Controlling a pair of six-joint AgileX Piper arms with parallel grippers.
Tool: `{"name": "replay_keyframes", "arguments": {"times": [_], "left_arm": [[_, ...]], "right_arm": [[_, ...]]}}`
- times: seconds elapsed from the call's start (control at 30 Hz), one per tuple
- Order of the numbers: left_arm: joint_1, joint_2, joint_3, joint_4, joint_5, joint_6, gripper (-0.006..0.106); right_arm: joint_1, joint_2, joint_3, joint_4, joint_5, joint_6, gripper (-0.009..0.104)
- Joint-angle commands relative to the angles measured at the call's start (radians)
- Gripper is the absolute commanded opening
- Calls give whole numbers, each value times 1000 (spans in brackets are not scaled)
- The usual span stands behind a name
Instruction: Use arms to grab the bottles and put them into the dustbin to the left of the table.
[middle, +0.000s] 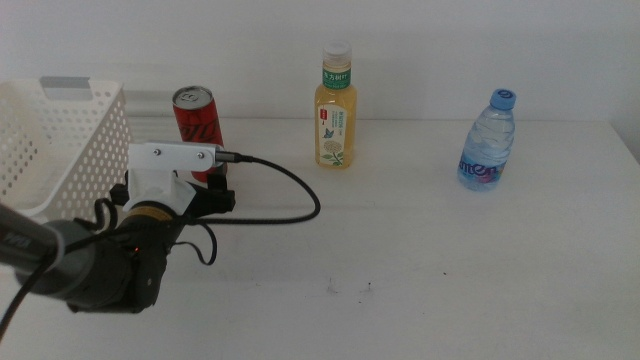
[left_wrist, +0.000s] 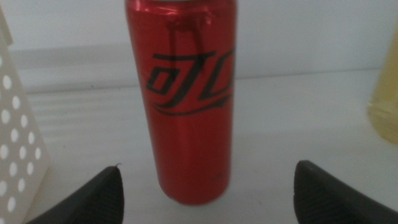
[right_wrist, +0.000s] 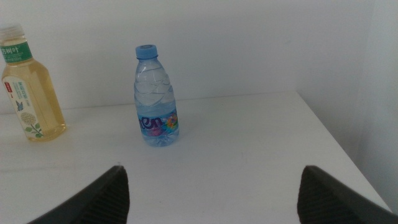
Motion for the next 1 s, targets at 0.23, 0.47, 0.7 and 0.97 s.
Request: {"name": "replay_keyframes", "arguments": {"times": [0.23, 0.47, 0.7, 0.97], "left_arm": [[49, 139, -169, 17, -21, 0, 94], [78, 231, -280, 33, -6, 0, 94], [89, 309, -387, 40, 9, 0, 94], [89, 387, -471, 42, 9, 0, 91]], "right_arm": [[-5, -5, 3, -3, -13, -5, 89], [-5, -5, 3, -3, -13, -5, 89], [-5, -5, 3, -3, -13, -5, 89], [-5, -5, 3, -3, -13, -5, 89]]}}
